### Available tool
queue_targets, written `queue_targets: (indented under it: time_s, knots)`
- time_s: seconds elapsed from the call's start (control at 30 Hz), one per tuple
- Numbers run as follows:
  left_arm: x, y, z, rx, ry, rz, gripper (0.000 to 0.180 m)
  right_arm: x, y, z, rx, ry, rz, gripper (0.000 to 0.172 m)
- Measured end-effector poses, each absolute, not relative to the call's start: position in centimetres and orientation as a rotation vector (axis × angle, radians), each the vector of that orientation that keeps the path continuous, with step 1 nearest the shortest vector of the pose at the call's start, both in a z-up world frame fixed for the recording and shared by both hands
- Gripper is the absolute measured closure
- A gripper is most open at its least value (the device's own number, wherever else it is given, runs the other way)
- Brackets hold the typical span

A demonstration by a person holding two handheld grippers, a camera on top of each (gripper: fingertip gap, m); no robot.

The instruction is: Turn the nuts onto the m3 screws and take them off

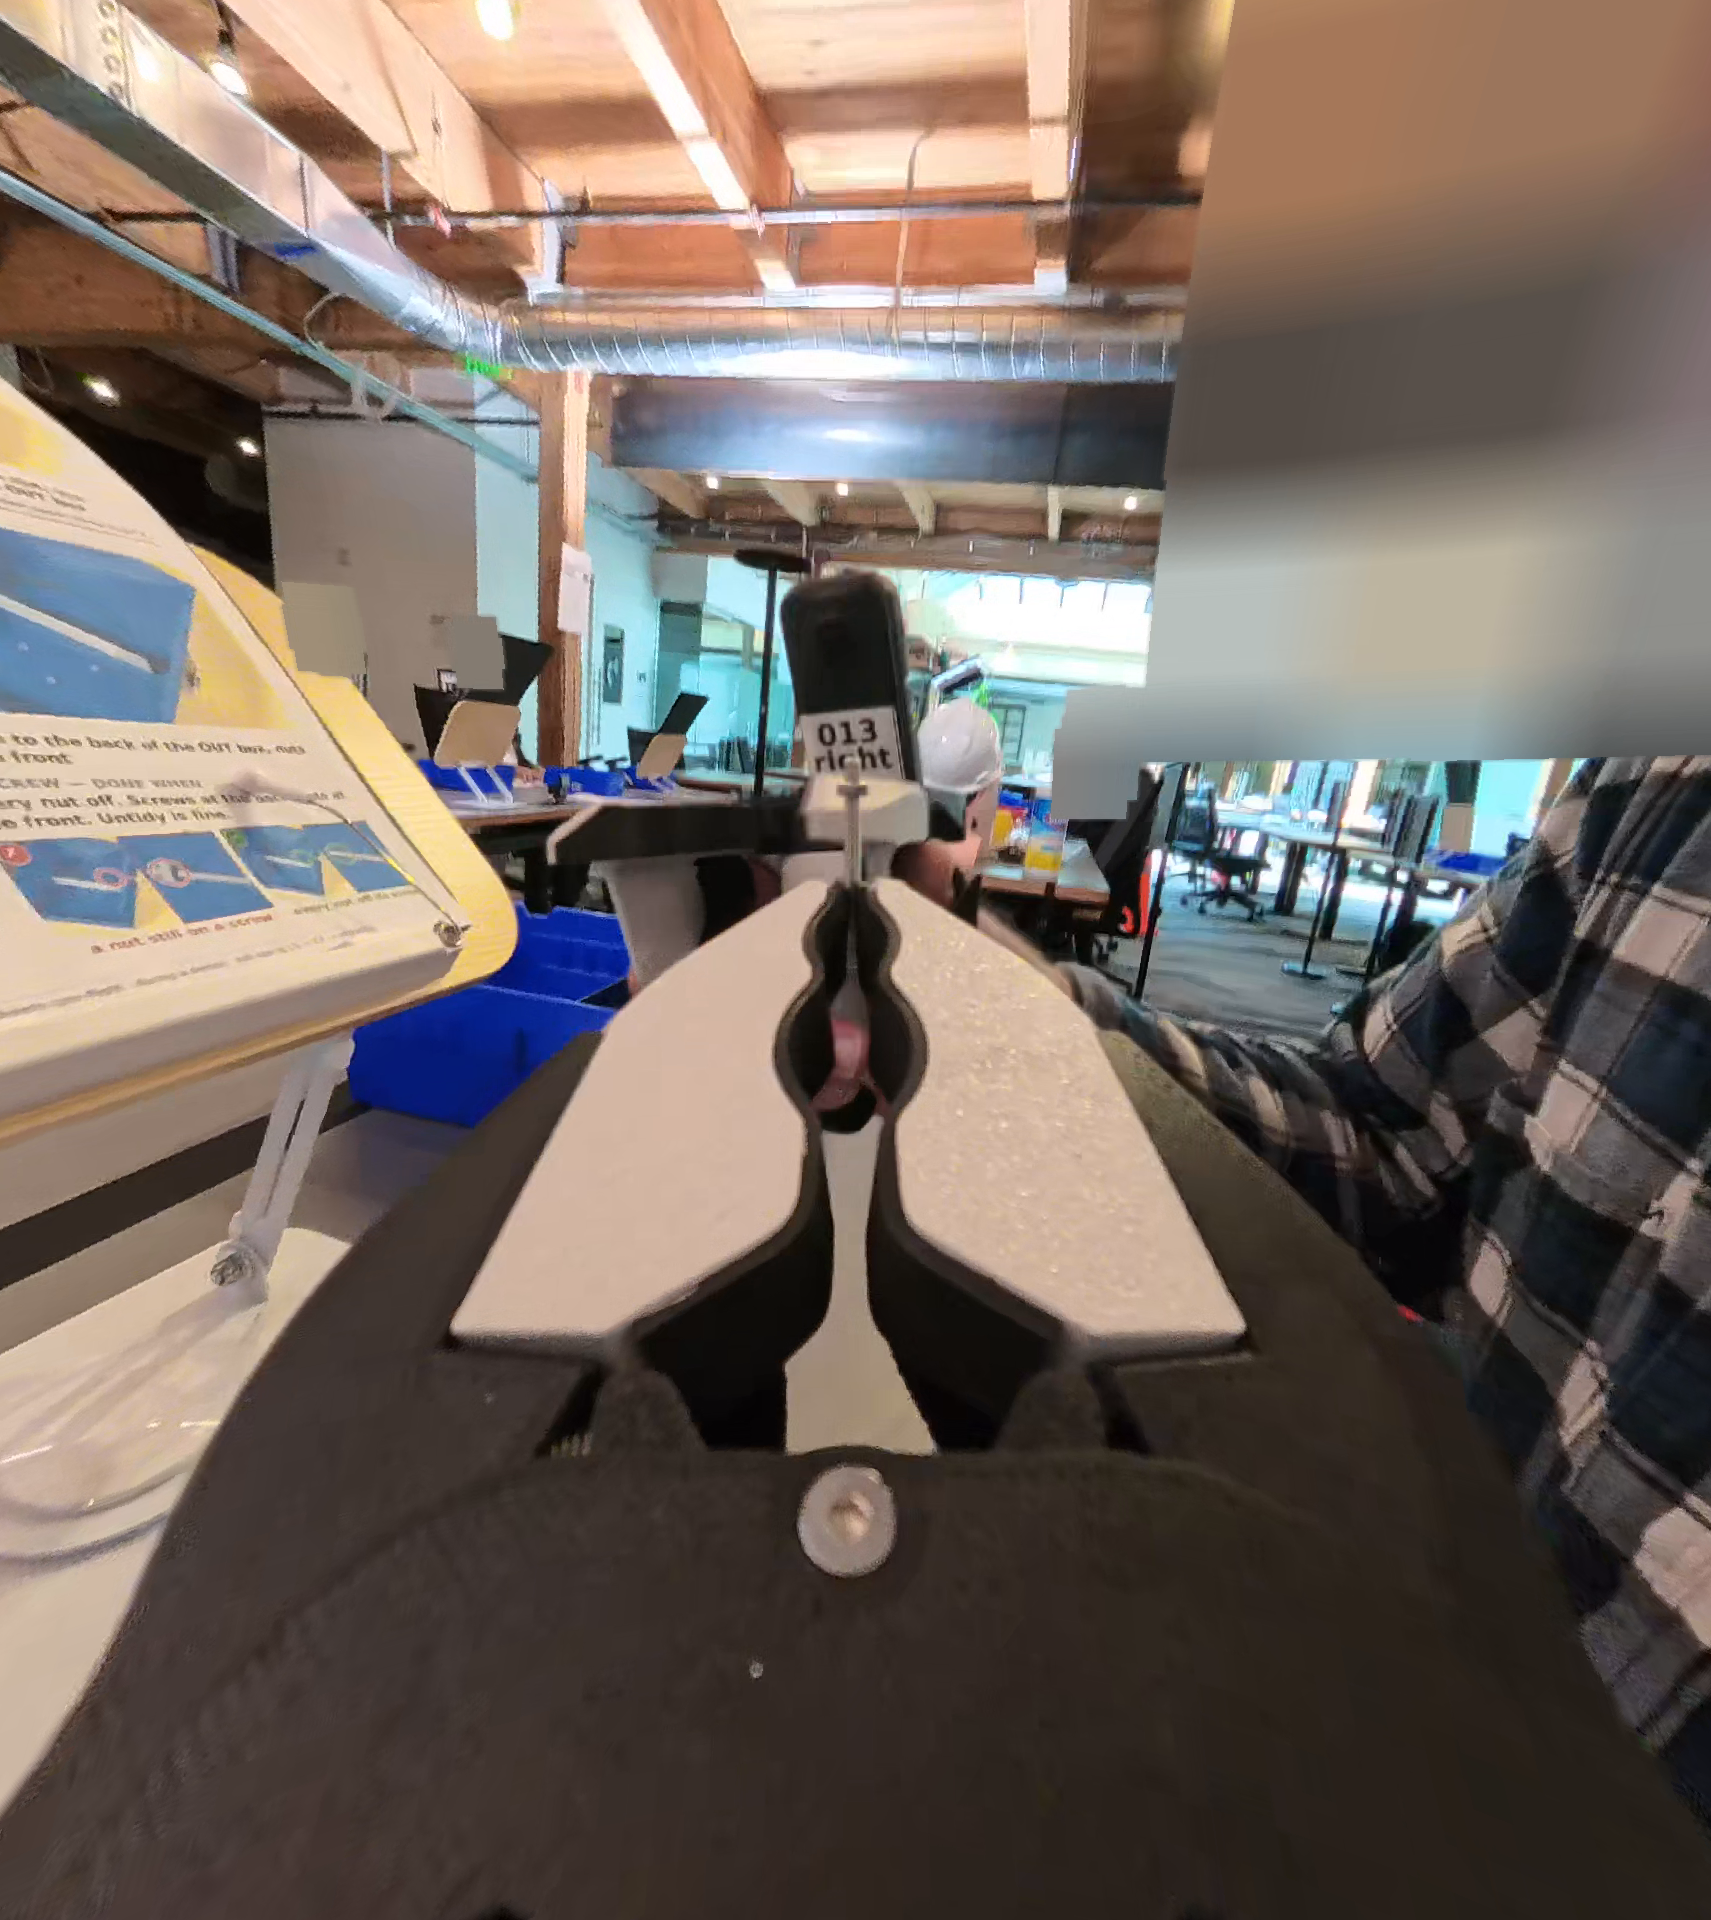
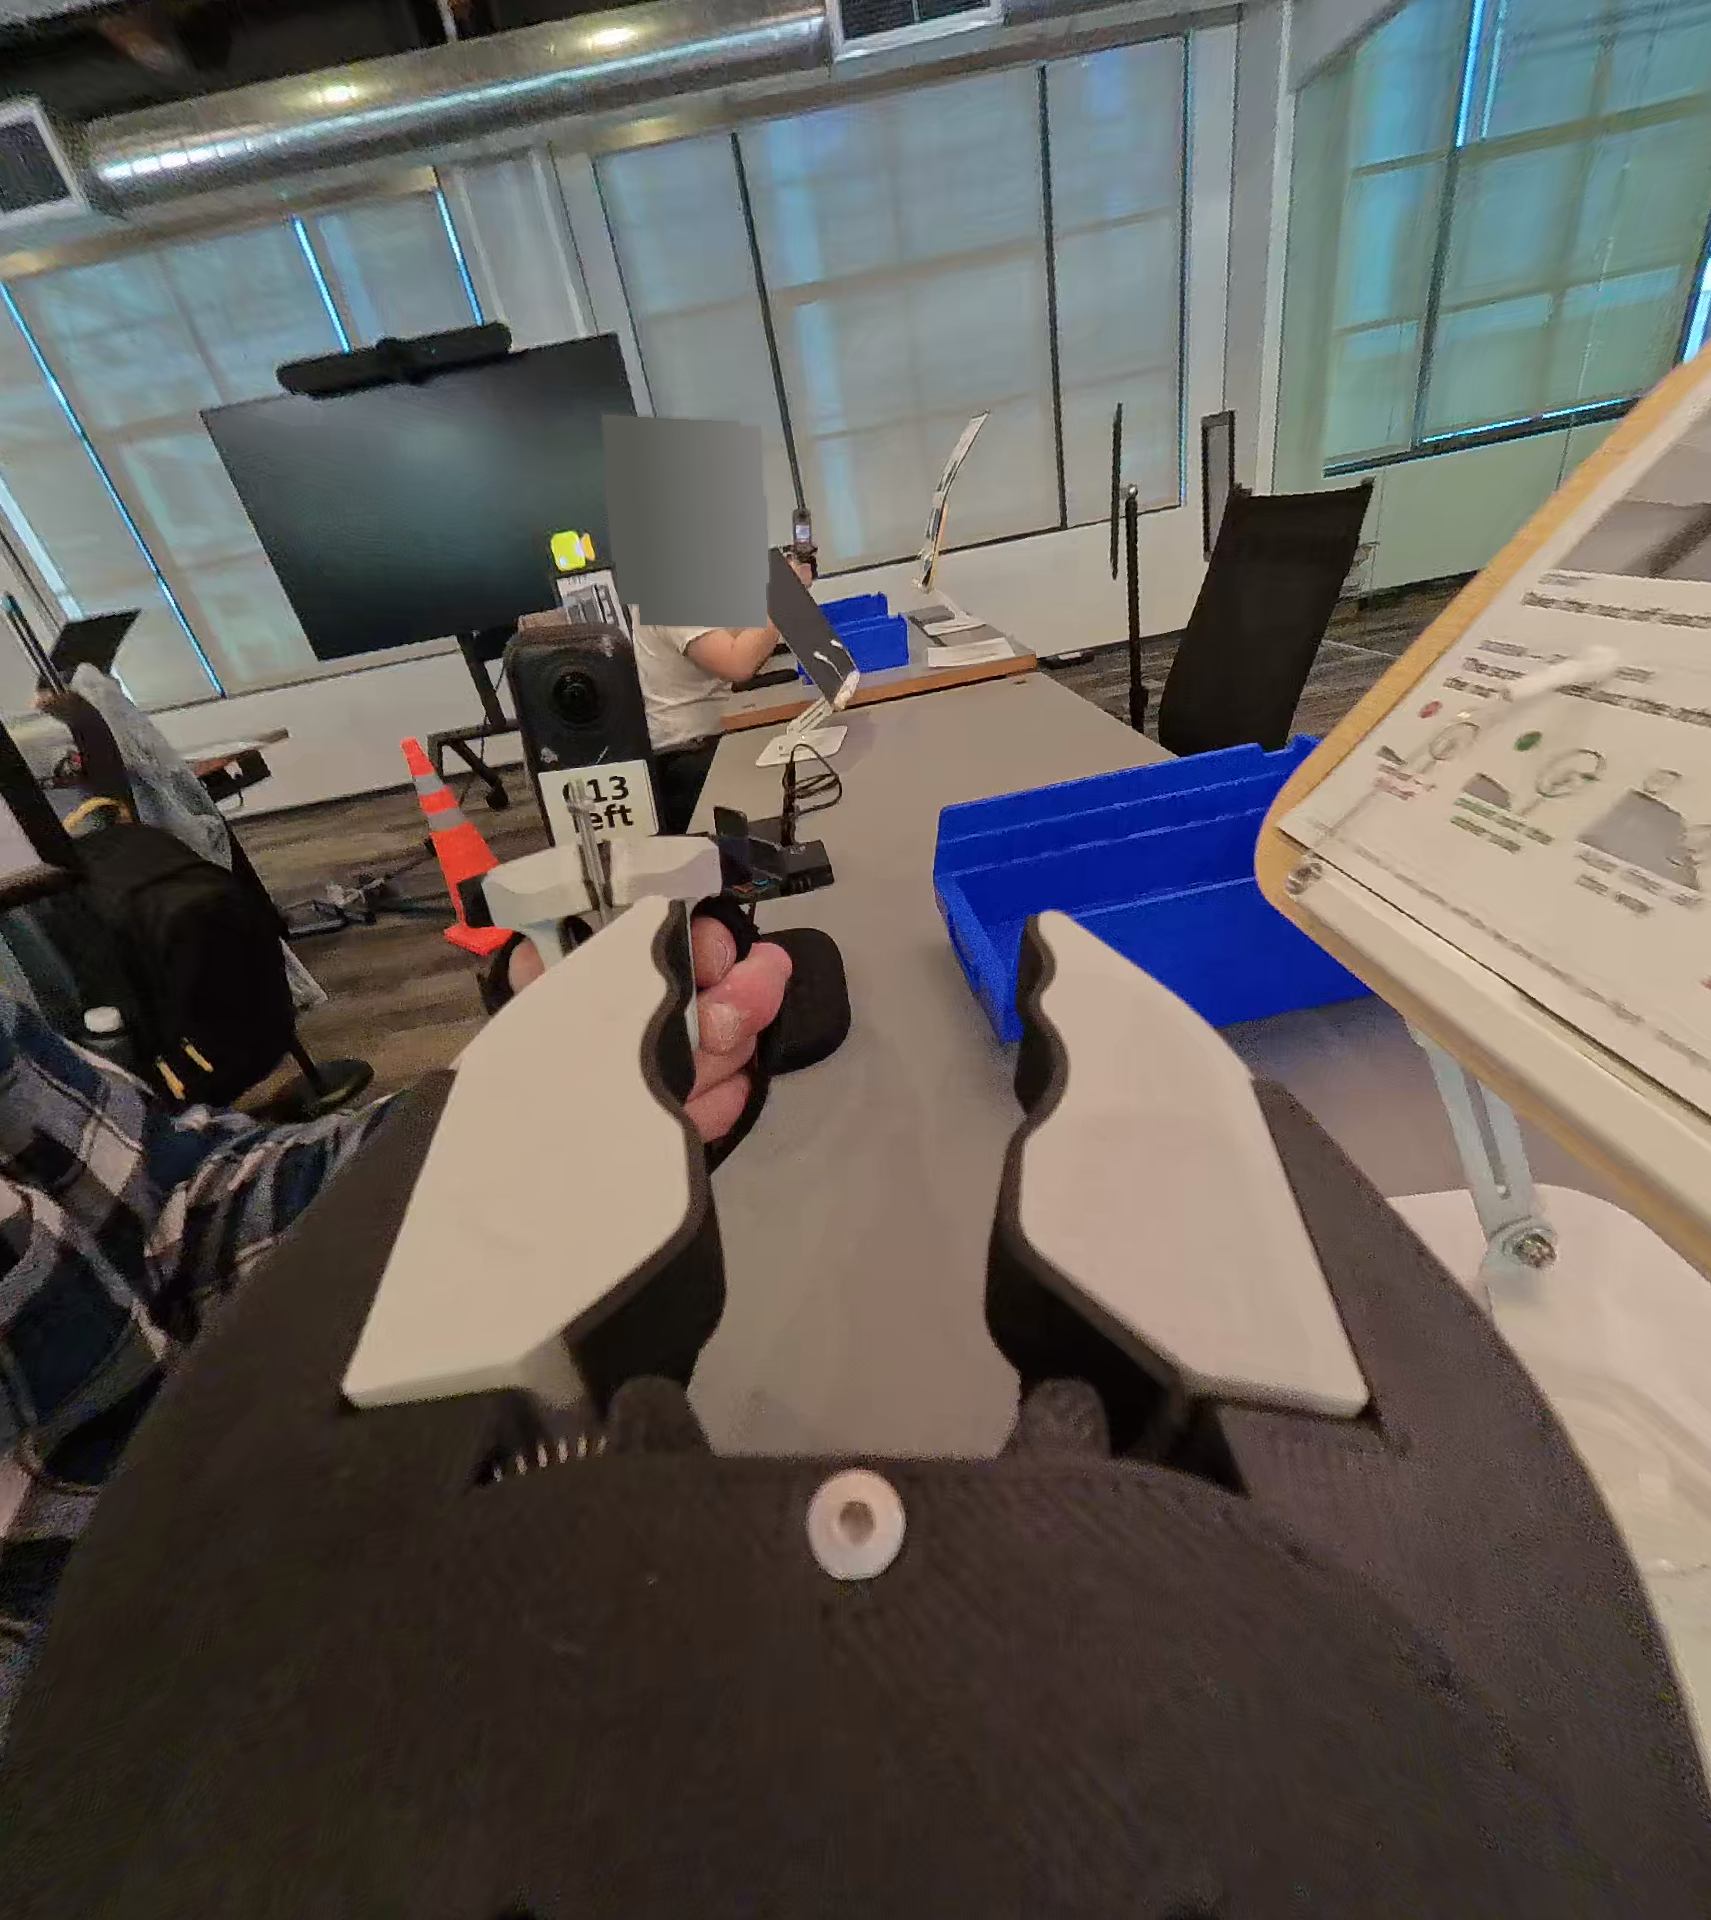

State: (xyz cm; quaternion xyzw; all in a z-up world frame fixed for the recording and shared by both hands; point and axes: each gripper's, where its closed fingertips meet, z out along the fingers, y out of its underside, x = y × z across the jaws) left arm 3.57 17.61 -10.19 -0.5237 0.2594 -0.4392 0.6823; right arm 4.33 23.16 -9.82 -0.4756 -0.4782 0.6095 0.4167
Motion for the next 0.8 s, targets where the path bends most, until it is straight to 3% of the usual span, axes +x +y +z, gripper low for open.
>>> queue_targets:
  time_s: [0.17, 0.43, 0.8]
  knots:
    - [4.7, 18.0, -11.1, -1.186, 0.6, -1.025, 0.179, 2.4, 19.0, -9.2, -1.081, -1.327, 1.564, 0.099]
    - [4.3, 17.9, -11.3, -1.2, 0.582, -1.024, 0.179, 3.7, 22.7, -10.7, -1.175, -1.249, 1.558, 0.107]
    - [5.1, 18.1, -11.6, -1.203, 0.587, -1.052, 0.179, 2.6, 21.2, -10.4, -1.137, -1.302, 1.606, 0.099]
